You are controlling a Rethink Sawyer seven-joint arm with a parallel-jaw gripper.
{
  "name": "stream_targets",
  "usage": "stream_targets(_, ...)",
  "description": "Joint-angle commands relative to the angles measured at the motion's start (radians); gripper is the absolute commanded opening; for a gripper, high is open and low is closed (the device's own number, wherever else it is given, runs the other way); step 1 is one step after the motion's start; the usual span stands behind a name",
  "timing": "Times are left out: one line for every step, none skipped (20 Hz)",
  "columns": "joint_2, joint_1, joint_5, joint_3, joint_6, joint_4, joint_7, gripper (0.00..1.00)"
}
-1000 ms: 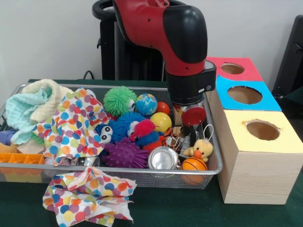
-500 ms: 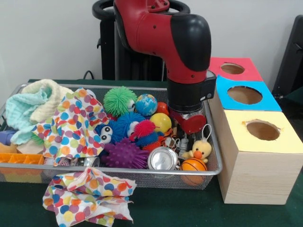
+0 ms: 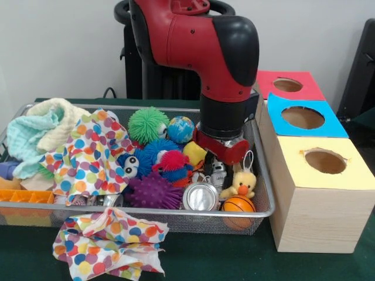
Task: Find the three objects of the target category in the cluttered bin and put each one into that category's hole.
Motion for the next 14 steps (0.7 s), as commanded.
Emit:
stream_targets(0.222, -0.125, -0.164, -0.133, -0.205, -0.208, -0.09, 1.0)
stream_targets(0.207, -0.152, -0.202, -0.106, -0.192, -0.203, -0.105, 1.0)
stream_targets(0.191, -0.179, -0.239, -0.079, -0.179, -0.199, -0.12, 1.0)
stream_targets(0.171, -0.209, -0.282, -0.052, -0.156, -0.192, -0.145, 1.0)
stream_targets(0.158, -0.215, -0.31, -0.051, -0.136, -0.193, -0.15, 1.0)
stream_targets(0.144, -0.222, -0.339, -0.051, -0.115, -0.193, -0.156, 1.0)
stream_targets(0.135, -0.219, -0.362, -0.059, -0.109, -0.196, -0.151, 1.0)
stream_targets(0.123, -0.215, -0.387, -0.072, -0.097, -0.2, -0.153, 1.0)
stream_targets(0.111, -0.212, -0.412, -0.085, -0.085, -0.205, -0.155, 1.0)
stream_targets(0.096, -0.214, -0.435, -0.09, -0.063, -0.206, -0.159, 1.0)
stream_targets(0.09, -0.217, -0.453, -0.09, -0.056, -0.208, -0.154, 1.0)
stream_targets(0.083, -0.223, -0.477, -0.089, -0.044, -0.215, -0.153, 1.0)
stream_targets(0.082, -0.229, -0.495, -0.085, -0.044, -0.221, -0.151, 1.0)
stream_targets(0.08, -0.234, -0.513, -0.082, -0.043, -0.227, -0.15, 1.0)
